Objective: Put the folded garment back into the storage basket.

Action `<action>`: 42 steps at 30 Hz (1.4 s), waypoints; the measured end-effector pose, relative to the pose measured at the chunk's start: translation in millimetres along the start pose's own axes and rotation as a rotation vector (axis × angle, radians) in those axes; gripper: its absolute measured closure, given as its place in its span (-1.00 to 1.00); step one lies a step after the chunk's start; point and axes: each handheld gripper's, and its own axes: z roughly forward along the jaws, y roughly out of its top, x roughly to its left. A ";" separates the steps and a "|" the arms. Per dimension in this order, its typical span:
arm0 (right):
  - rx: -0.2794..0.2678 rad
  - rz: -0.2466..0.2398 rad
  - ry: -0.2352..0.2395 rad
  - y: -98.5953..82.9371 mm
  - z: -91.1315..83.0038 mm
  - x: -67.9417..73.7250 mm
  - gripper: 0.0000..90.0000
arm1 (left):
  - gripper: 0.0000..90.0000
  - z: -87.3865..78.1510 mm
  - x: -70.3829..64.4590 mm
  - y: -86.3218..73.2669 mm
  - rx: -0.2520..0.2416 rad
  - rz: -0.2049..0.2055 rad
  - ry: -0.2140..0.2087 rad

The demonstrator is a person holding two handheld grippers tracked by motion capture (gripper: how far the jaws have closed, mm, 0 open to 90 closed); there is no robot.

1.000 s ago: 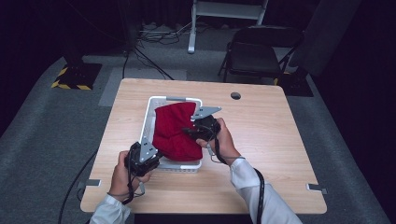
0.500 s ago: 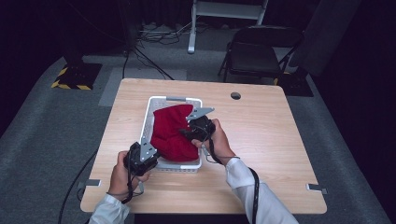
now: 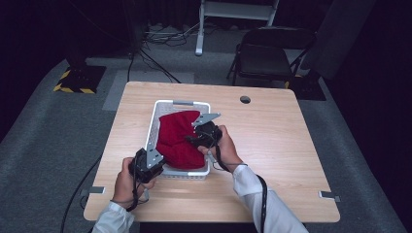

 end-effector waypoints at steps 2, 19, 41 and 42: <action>0.002 0.005 0.000 -1.6 1.0 -0.8 0.46 | 0.50 1.1 -0.5 -0.3 0.001 0.001 -0.003; 0.038 0.026 0.000 -14.8 6.9 -7.2 0.37 | 0.47 0.0 2.8 -3.9 -0.024 -0.063 -0.102; 0.061 0.010 -0.004 -19.7 8.6 -7.7 0.29 | 0.39 -5.3 3.6 -3.0 -0.038 -0.064 -0.145; 0.061 0.010 -0.004 -19.8 8.5 -7.6 0.29 | 0.39 -5.3 3.5 -2.9 -0.038 -0.063 -0.145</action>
